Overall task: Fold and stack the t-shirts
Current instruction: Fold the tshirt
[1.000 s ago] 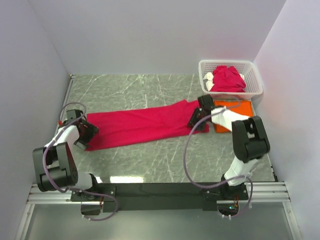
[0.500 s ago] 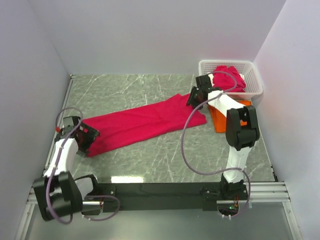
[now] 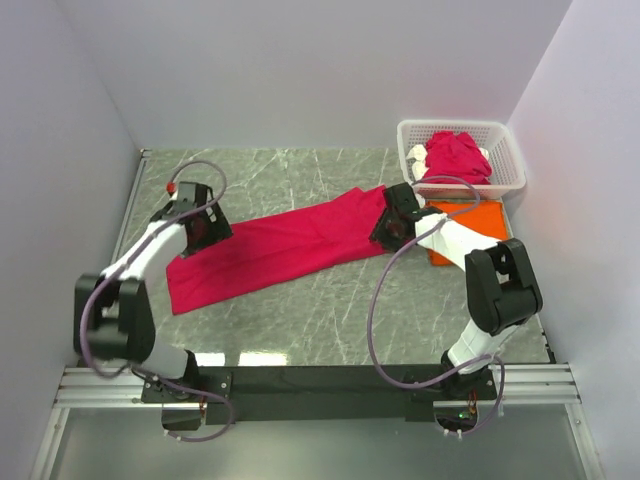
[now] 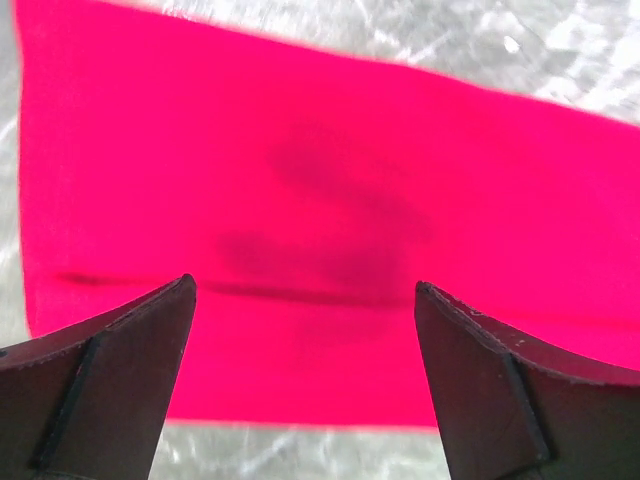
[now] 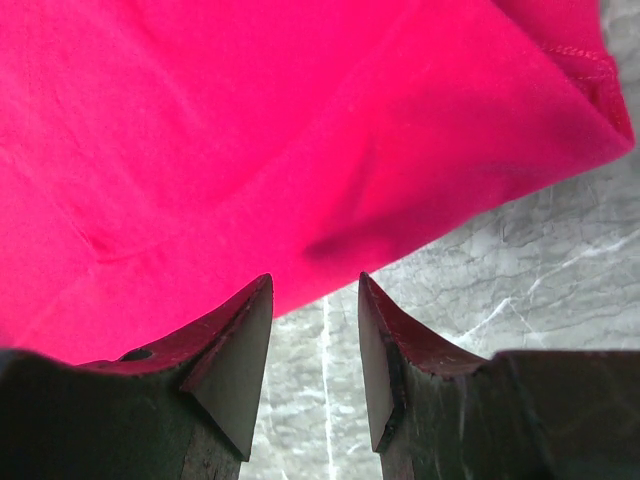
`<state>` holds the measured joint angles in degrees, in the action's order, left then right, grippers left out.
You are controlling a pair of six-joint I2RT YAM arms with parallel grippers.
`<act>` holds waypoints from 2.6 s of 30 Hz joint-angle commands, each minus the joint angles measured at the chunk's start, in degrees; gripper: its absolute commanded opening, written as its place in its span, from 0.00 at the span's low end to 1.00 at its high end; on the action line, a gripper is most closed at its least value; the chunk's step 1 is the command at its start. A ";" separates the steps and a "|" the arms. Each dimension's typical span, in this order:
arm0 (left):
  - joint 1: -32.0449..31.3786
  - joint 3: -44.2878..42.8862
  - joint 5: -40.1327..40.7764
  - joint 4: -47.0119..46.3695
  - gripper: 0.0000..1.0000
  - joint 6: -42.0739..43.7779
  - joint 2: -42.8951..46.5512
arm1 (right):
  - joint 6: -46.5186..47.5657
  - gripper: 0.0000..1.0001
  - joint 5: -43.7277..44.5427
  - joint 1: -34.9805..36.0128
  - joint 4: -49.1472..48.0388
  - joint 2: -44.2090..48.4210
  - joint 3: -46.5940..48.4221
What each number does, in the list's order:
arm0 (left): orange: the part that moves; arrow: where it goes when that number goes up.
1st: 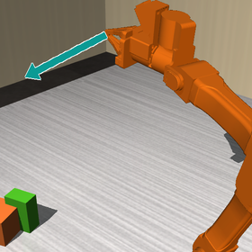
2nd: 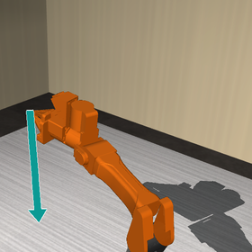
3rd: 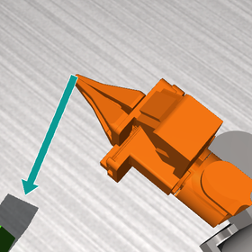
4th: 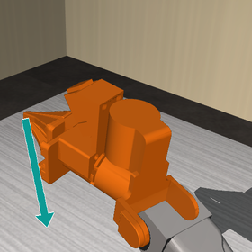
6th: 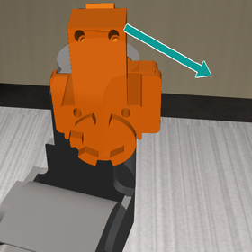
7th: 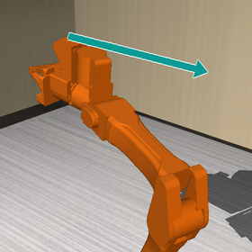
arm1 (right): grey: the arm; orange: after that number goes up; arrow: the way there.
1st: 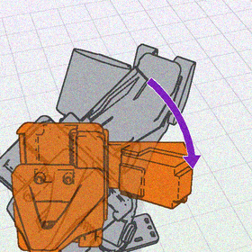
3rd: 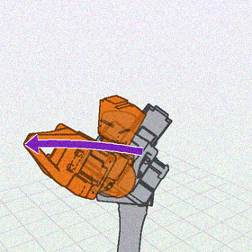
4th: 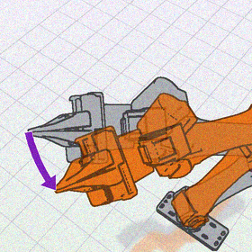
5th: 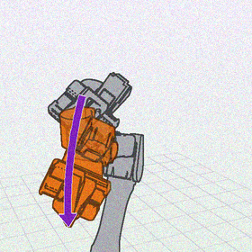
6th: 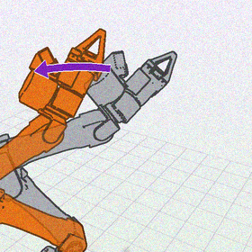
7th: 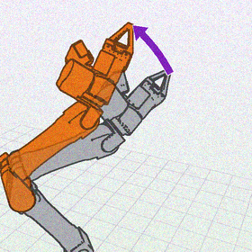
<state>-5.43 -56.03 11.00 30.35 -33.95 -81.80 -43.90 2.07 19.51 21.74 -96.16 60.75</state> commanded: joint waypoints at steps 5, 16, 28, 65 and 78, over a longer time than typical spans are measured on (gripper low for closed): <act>-0.98 -9.18 4.55 -0.91 0.96 5.21 -12.58 | -6.28 0.47 10.85 3.17 0.77 -2.80 4.99; -0.02 -9.73 6.58 8.14 0.92 -4.00 -20.69 | 0.99 0.47 7.96 2.38 8.39 -19.84 21.06; -1.33 16.45 -13.81 -1.51 0.84 -26.92 -4.01 | 17.69 0.47 -0.13 -4.30 27.56 -46.03 65.17; 1.48 11.64 -3.70 8.15 0.93 -16.14 14.39 | 13.58 0.40 -16.21 21.71 -2.14 -9.81 11.67; 0.86 18.50 -7.13 8.41 0.95 -17.46 15.96 | 17.79 0.42 -14.90 21.89 12.98 -8.88 2.63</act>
<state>-4.14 -38.13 5.89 38.89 -52.16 -67.75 -28.36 -14.61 41.85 25.67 -107.98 68.47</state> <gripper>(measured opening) 0.946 0.411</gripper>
